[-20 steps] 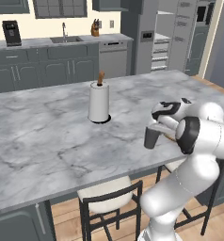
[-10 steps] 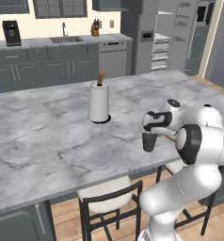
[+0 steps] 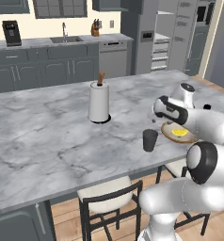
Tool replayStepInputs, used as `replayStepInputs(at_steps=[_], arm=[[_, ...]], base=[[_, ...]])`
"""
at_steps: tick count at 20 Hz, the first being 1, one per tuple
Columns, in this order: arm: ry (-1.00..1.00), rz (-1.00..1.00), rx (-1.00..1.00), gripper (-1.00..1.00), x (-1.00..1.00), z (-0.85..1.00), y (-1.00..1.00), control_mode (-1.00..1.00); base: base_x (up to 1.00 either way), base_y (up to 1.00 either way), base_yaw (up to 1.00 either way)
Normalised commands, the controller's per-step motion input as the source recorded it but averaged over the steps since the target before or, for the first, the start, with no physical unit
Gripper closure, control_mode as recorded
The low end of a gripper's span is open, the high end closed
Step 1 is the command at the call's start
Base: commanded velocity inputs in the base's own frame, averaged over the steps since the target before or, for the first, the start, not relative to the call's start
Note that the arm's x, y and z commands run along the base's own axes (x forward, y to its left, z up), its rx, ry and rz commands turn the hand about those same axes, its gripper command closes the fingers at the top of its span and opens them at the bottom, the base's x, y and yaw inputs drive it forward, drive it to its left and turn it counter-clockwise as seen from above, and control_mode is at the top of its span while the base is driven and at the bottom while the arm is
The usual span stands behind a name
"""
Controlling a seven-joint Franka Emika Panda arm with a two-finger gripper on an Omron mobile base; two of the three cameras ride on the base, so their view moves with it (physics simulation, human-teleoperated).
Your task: There is a bowl on the dining counter. Grab a lemon wedge from the fridge and place it in the bowl. Then get the liquor bottle and glass cup from the cabinet and place them next to the bowl.
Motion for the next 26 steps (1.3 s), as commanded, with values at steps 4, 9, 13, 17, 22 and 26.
replayStepInputs(at_steps=[4,9,13,17,22,26], arm=[[-0.01,-0.02,0.06,-1.0,-0.52,0.84,-0.01,-1.0],[-0.09,-0.05,0.01,-1.0,-0.96,0.27,0.18,-1.0],[-0.15,-0.03,0.0,-1.0,-0.93,0.51,0.21,-1.0],[-0.15,0.0,0.0,-1.0,-0.83,0.64,0.15,-1.0],[-0.09,-0.01,0.0,-1.0,-0.76,0.45,0.21,-1.0],[0.0,-0.02,-0.06,-1.0,-0.35,0.27,0.51,-1.0]], base=[[0.0,0.0,0.0],[0.0,0.0,0.0],[0.0,0.0,0.0],[0.0,0.0,0.0],[0.0,0.0,0.0],[0.0,0.0,0.0]])
